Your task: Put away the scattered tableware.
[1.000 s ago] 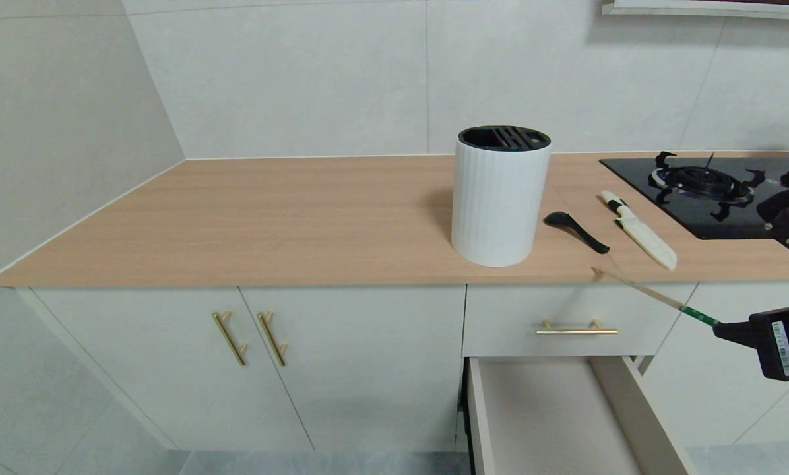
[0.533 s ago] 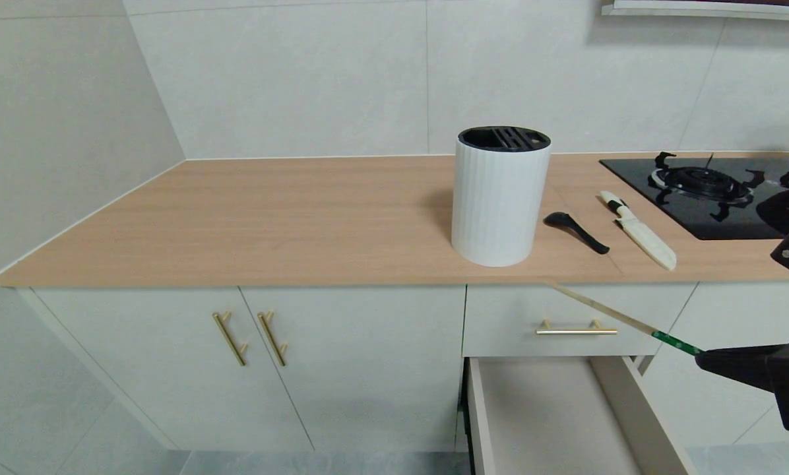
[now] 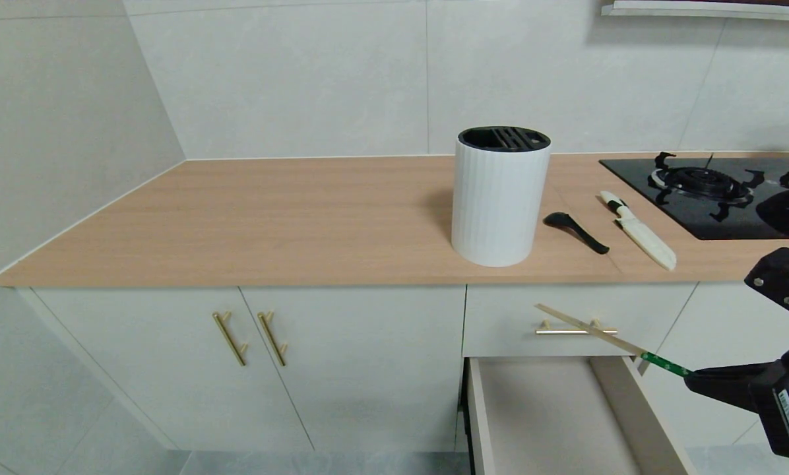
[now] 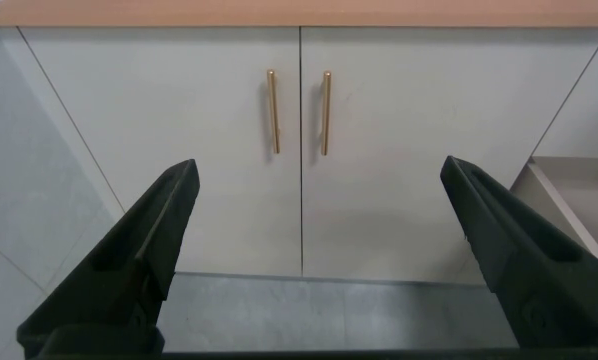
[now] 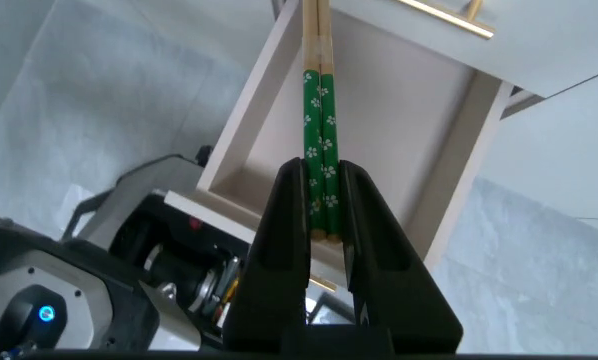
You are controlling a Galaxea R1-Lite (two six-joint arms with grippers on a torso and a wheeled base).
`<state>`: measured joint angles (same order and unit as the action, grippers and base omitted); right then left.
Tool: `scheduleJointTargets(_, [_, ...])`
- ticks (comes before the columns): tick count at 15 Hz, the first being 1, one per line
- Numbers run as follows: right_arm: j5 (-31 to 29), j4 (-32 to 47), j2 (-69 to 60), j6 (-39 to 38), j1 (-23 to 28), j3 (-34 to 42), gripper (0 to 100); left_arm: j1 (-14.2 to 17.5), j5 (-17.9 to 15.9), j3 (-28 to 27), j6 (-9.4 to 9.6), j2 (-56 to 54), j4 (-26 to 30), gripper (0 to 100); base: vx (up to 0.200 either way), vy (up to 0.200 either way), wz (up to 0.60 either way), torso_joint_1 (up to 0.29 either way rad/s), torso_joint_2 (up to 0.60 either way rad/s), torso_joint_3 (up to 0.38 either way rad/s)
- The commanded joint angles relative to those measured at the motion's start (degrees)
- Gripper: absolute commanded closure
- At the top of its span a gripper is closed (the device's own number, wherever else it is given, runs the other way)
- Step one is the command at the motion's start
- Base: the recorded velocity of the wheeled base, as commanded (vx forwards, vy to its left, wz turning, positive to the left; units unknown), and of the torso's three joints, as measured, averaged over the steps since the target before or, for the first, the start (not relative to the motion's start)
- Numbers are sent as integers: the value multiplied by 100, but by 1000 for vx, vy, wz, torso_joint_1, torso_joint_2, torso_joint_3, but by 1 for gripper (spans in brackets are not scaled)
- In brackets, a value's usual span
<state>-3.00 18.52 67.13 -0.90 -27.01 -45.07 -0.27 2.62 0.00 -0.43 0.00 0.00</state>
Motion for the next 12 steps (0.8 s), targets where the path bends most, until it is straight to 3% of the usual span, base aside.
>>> scheduleJointTargets(1, [1, -6, 125, 20, -6, 24, 100, 0, 2, 0, -1, 0, 0, 0, 0, 0, 0, 0, 0, 0])
scheduleJointTargets(12, [-8, -138, 362, 20, -85, 165, 100, 0, 2, 0, -1, 0, 0, 0, 0, 0, 0, -162, 417, 244])
